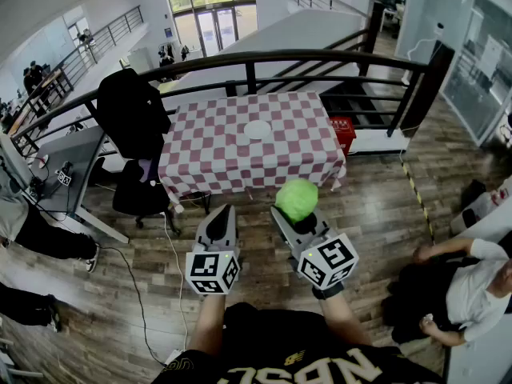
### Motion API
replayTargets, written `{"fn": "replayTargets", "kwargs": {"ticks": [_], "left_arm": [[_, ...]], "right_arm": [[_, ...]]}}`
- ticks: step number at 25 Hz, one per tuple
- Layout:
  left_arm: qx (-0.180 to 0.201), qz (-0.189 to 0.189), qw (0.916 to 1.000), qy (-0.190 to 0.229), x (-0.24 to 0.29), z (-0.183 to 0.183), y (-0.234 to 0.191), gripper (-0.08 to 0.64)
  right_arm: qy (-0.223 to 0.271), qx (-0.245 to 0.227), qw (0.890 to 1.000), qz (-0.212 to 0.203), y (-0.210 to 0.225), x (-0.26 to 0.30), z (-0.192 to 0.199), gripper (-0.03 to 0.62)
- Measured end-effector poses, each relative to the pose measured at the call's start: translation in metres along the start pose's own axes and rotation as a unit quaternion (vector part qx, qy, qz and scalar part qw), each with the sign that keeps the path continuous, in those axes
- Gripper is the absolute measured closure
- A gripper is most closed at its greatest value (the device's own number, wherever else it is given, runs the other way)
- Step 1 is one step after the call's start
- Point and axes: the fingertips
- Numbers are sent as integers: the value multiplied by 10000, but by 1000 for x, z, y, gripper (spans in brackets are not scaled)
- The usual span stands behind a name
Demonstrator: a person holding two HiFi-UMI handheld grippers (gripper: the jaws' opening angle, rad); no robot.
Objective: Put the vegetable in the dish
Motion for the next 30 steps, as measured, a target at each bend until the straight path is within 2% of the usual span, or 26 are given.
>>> {"fn": "replayTargets", "kwargs": {"ticks": [4,10,15,18,22,26,30], "left_arm": [[104,109,9998,-131,21,9,12,543],[-53,183,9994,-281,64,33,-8,543],[-187,704,9971,-236,131,46,-46,542],[-377,941,9947,-162,173,46,-90,542],[-643,981,9931,14,222,32,-166,541],[-655,915,9935,181,265,15,-255,543],[-624,914,9938,113,300,17,-322,541]], "right_arm": [[-66,268,9996,-21,22,3,12,460],[-232,448,9987,2,51,34,36,460],[-361,484,9982,-8,76,94,49,460],[-406,501,9979,-46,88,152,46,460],[-484,376,9980,-154,101,243,34,460],[-518,439,9973,-289,111,345,31,460],[-797,604,9944,-342,121,422,51,460]]}}
Point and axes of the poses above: the fingertips, and each gripper's own axes: x forward along the fingers, y to its right, z out of its underside, and after that the axes turned 15 degrees about z, right-handed
